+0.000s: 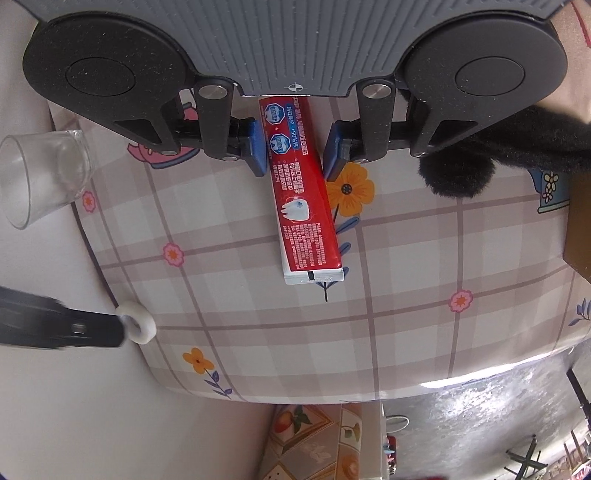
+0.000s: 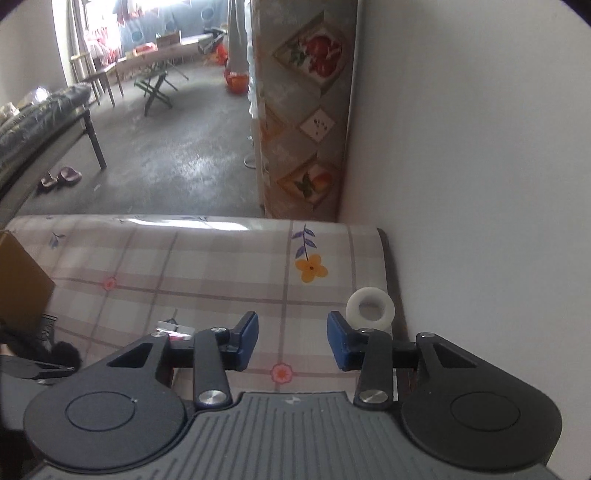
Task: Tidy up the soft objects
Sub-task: 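Grasp the red toothpaste tube with the left tool while the right tool grasps the white tape roll, then lift the toothpaste and tape roll and carry them toward the box, then lower the tape roll and toothpaste into the box and open both tools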
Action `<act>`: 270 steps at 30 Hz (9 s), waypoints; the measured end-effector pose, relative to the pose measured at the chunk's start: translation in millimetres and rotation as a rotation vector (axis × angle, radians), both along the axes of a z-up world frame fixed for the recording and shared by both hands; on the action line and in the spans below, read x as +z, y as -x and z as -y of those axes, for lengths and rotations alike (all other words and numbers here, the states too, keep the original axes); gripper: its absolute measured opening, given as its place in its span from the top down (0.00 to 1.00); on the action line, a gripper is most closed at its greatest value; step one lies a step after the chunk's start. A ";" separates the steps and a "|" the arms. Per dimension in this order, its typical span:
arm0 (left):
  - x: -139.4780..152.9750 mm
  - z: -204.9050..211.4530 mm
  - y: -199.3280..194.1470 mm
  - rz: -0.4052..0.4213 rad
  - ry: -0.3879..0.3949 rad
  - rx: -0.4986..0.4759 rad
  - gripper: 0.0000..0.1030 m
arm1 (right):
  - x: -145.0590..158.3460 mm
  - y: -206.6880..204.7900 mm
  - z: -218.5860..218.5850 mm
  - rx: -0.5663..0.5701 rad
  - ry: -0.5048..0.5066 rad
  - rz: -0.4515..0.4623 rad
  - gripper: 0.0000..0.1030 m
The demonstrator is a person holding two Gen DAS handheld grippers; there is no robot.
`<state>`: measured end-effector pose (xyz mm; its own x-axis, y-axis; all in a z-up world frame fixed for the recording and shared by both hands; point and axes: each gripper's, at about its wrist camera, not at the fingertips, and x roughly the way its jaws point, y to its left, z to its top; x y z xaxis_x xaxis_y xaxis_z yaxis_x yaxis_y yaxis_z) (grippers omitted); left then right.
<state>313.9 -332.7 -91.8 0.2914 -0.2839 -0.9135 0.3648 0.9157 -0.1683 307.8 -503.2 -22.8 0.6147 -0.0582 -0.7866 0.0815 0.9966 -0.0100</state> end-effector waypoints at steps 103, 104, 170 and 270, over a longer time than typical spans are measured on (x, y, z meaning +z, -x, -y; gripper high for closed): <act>37.2 -46.7 141.7 -0.009 -0.013 -0.207 0.45 | 22.3 277.0 -18.1 -0.046 -0.438 0.429 0.86; 35.6 -41.9 140.2 0.005 -0.023 -0.202 0.45 | 21.7 278.6 -16.7 -0.047 -0.443 0.431 0.86; 108.5 -88.6 168.4 0.304 0.263 -0.043 0.74 | 71.8 299.6 -65.3 0.050 -0.445 0.620 0.86; 83.0 -420.2 157.0 0.216 0.461 0.306 0.54 | 57.7 127.1 -346.0 0.516 -0.444 0.162 0.85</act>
